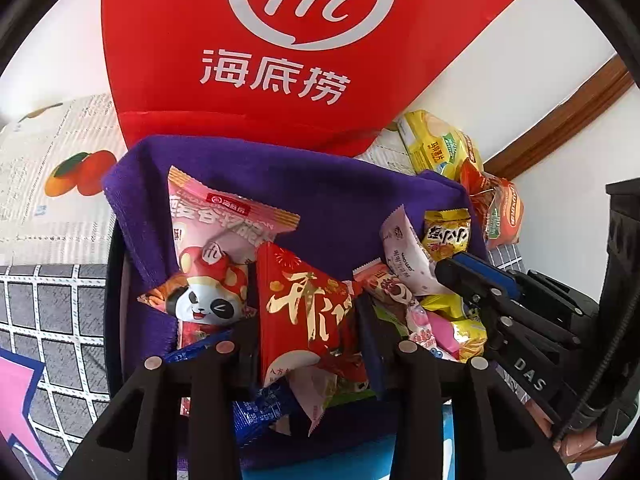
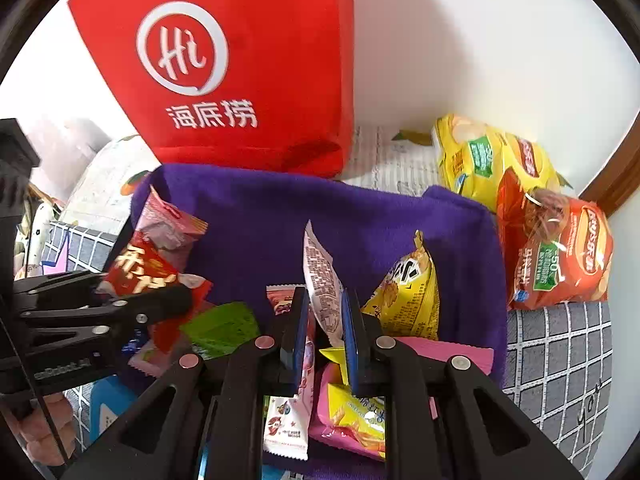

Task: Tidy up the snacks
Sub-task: 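Lower the red packet and pink wrapper onto the towel with both tools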

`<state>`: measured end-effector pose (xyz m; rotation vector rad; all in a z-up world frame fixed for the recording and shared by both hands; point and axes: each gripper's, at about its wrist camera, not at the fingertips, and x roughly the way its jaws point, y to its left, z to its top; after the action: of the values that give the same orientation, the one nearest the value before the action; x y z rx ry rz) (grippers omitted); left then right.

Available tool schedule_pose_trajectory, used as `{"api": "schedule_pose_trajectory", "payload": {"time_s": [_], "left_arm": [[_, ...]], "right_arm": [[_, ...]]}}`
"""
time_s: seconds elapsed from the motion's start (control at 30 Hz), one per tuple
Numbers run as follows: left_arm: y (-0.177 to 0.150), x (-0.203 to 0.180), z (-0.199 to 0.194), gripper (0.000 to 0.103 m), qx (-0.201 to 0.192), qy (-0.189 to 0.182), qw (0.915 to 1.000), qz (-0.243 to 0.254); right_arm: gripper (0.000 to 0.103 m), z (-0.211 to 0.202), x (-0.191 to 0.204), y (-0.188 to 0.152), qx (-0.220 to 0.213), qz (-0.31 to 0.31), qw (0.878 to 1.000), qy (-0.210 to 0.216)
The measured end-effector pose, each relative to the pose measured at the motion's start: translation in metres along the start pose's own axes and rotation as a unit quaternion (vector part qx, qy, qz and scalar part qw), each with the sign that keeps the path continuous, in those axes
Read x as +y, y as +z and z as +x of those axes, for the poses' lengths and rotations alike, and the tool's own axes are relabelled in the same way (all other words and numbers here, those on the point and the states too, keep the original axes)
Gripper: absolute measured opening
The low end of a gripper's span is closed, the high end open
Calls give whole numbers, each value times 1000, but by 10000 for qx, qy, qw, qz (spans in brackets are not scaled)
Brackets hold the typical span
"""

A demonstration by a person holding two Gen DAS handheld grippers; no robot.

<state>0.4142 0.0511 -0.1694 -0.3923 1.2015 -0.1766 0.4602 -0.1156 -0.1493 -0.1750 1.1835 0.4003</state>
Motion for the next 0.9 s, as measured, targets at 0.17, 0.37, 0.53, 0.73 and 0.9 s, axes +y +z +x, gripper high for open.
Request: {"api": "schedule_pose_trajectory", "payload": {"time_s": [0.17, 0.37, 0.53, 0.73, 0.9], "left_arm": [[1, -1, -4, 43, -23, -49, 10000, 24], [2, -3, -15, 43, -181, 32, 9998, 100], [2, -6, -26, 46, -335, 115, 9992, 207], [3, -12, -35, 50, -529, 564, 9960, 440], [3, -11, -38, 52, -501, 620, 9957, 464]], "right_arm": [[17, -11, 7, -2, -80, -95, 9999, 18], [17, -11, 10, -2, -44, -157, 9999, 0], [30, -7, 8, -2, 116, -68, 9999, -2], [34, -4, 5, -2, 213, -28, 9997, -76], [41, -3, 2, -1, 288, 58, 9995, -122]]}}
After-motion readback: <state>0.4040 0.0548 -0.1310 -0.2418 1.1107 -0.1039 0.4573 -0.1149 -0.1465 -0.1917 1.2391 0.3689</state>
